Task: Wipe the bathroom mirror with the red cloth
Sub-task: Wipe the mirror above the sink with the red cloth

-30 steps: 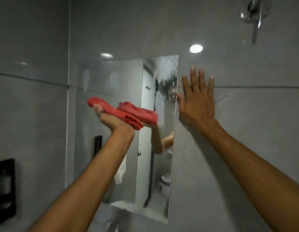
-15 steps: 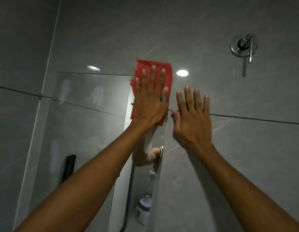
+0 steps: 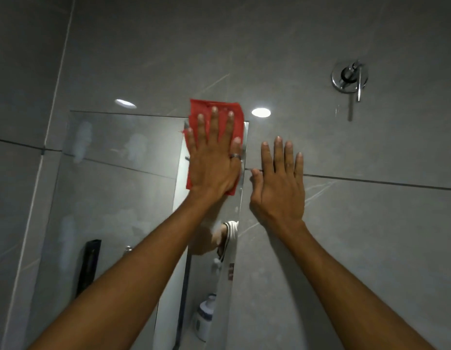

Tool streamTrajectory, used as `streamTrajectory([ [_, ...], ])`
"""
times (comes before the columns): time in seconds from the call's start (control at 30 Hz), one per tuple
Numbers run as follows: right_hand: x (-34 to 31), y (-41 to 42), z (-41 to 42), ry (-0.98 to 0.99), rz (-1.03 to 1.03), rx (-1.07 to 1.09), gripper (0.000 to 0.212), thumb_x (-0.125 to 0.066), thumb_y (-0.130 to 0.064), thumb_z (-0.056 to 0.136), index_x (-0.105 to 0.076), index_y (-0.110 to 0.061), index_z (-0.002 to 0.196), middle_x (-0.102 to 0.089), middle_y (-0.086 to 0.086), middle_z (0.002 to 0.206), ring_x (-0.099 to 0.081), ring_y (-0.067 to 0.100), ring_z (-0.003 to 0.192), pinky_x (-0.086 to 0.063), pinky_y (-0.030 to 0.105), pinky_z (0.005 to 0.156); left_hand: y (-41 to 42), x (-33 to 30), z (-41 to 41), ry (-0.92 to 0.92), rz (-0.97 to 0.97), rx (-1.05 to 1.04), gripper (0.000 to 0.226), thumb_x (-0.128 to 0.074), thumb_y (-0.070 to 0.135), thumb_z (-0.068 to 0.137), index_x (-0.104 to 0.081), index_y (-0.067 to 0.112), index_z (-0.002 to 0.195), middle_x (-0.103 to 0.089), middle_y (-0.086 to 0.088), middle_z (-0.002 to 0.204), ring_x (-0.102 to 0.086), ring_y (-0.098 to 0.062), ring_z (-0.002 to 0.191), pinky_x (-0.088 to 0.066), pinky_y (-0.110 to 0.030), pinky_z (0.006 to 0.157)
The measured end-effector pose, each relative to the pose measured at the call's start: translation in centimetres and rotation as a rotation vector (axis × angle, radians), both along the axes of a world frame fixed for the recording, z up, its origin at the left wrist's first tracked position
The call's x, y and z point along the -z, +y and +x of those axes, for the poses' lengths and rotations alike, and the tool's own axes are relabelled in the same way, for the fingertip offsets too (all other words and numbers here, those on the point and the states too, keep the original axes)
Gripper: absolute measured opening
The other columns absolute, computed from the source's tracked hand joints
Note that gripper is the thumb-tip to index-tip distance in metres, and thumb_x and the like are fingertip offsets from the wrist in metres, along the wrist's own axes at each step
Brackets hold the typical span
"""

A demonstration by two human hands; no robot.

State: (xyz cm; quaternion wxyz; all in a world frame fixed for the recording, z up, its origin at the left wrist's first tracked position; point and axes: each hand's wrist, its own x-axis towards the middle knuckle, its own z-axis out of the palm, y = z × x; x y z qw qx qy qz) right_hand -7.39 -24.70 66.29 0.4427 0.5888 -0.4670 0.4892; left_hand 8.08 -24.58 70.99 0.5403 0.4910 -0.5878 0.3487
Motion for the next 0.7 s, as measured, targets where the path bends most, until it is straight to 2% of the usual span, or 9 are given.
streamTrajectory([
  [0.1,0.1,-0.2,-0.1,0.002,0.005,-0.004,0.066,-0.007,-0.052,0.107,-0.003,-0.020,0.165,0.005,0.007,0.174,0.010,0.023,0.160,0.001,0.047,0.131,-0.3,4.6,-0.8,-0.140,-0.020,0.029,0.071,-0.021,0.055,0.108,0.008,0.023,0.164,0.009,-0.010,0.174,0.011,-0.034,0.161,0.000,-0.062,0.129],
  [0.2,1.1,0.3,-0.3,0.022,0.037,0.007,0.065,-0.011,-0.051,0.107,-0.004,-0.021,0.165,0.003,0.009,0.174,0.008,0.025,0.160,-0.002,0.048,0.131,0.2,12.8,0.1,-0.210,0.036,0.123,0.088,-0.030,0.059,0.101,0.028,0.025,0.158,-0.001,-0.016,0.172,0.005,-0.040,0.160,-0.001,-0.067,0.127],
  [0.27,2.0,0.5,-0.4,0.038,0.042,0.020,0.065,-0.013,-0.051,0.108,-0.005,-0.021,0.165,0.003,0.009,0.173,0.007,0.025,0.160,-0.005,0.050,0.131,0.4,15.5,0.9,-0.185,0.068,0.147,0.078,-0.022,0.056,0.102,0.018,0.024,0.161,-0.004,-0.014,0.172,0.002,-0.039,0.161,-0.004,-0.069,0.126],
  [0.33,1.9,0.5,-0.4,0.040,0.036,0.029,0.065,-0.014,-0.051,0.108,-0.004,-0.021,0.165,0.004,0.009,0.173,0.008,0.025,0.160,-0.006,0.051,0.131,0.7,12.9,0.9,-0.173,0.084,0.126,0.075,-0.012,0.060,0.102,-0.005,0.017,0.164,-0.001,-0.013,0.172,0.003,-0.038,0.161,-0.005,-0.068,0.126],
  [0.37,1.8,0.5,-0.4,0.043,0.033,0.025,0.065,-0.014,-0.050,0.108,-0.003,-0.021,0.165,0.004,0.009,0.174,0.008,0.025,0.160,-0.006,0.051,0.131,1.0,10.5,0.7,-0.178,0.081,0.111,0.075,-0.013,0.061,0.102,-0.009,0.017,0.163,0.002,-0.013,0.172,0.005,-0.037,0.161,-0.003,-0.067,0.127],
  [0.53,1.7,0.1,-0.5,0.046,0.000,0.028,0.065,-0.012,-0.050,0.108,-0.004,-0.022,0.165,0.003,0.007,0.174,0.008,0.023,0.161,-0.004,0.050,0.131,1.2,-0.8,-0.6,-0.132,0.028,0.036,0.070,-0.023,0.054,0.108,0.001,0.021,0.165,0.010,-0.011,0.174,0.013,-0.034,0.161,0.003,-0.061,0.128],
  [0.6,1.6,0.1,-0.4,0.049,-0.012,0.026,0.065,-0.011,-0.051,0.107,-0.004,-0.022,0.165,0.002,0.008,0.174,0.007,0.024,0.161,-0.003,0.050,0.131,0.9,-2.1,-1.1,-0.102,0.033,-0.008,0.070,-0.021,0.055,0.108,-0.001,0.021,0.165,0.008,-0.011,0.174,0.011,-0.033,0.161,0.002,-0.060,0.128],
  [0.7,1.7,0.1,-0.4,0.052,-0.010,0.016,0.066,-0.012,-0.051,0.107,-0.005,-0.021,0.165,0.000,0.010,0.174,0.004,0.025,0.161,-0.002,0.049,0.131,0.4,-0.3,-1.4,-0.082,-0.003,0.013,0.068,-0.023,0.054,0.108,-0.008,0.021,0.165,0.001,-0.011,0.174,0.004,-0.034,0.162,-0.001,-0.061,0.129],
])
